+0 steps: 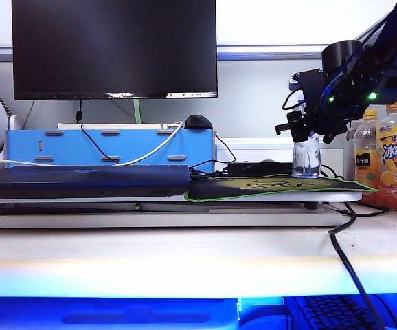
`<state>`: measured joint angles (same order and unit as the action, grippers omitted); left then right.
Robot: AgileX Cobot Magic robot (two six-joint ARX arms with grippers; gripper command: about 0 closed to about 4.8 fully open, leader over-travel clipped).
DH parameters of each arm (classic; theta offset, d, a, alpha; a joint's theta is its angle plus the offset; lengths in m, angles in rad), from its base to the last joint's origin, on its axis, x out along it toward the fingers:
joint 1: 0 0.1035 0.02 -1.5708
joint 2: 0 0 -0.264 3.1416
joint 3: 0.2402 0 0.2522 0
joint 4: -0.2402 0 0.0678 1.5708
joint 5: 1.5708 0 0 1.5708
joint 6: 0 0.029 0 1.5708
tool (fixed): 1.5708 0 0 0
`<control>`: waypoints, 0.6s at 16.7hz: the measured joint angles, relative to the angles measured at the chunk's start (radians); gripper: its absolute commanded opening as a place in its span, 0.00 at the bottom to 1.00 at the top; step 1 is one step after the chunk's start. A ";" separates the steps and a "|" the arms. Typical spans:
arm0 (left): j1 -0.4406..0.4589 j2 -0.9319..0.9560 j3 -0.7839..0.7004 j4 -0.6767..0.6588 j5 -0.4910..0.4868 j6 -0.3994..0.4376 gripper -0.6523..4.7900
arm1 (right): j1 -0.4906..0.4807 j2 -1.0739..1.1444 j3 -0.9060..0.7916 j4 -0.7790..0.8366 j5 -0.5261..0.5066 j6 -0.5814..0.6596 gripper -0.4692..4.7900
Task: Pick up the mineral water bottle and place it on the laptop.
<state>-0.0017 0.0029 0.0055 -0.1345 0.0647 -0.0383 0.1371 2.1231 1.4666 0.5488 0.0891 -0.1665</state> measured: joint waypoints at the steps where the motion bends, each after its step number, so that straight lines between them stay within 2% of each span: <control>1: 0.000 0.000 0.000 0.000 0.000 0.000 0.12 | 0.000 0.001 0.002 0.000 -0.001 0.000 0.26; 7: 0.000 0.000 0.000 0.000 0.000 0.000 0.12 | 0.000 -0.008 0.132 -0.071 -0.016 0.000 0.26; 10: 0.000 0.000 0.000 0.000 0.000 0.000 0.12 | 0.001 -0.055 0.138 -0.079 -0.024 0.004 0.26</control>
<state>-0.0017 0.0029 0.0055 -0.1345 0.0647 -0.0383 0.1379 2.0686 1.6047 0.4702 0.0654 -0.1623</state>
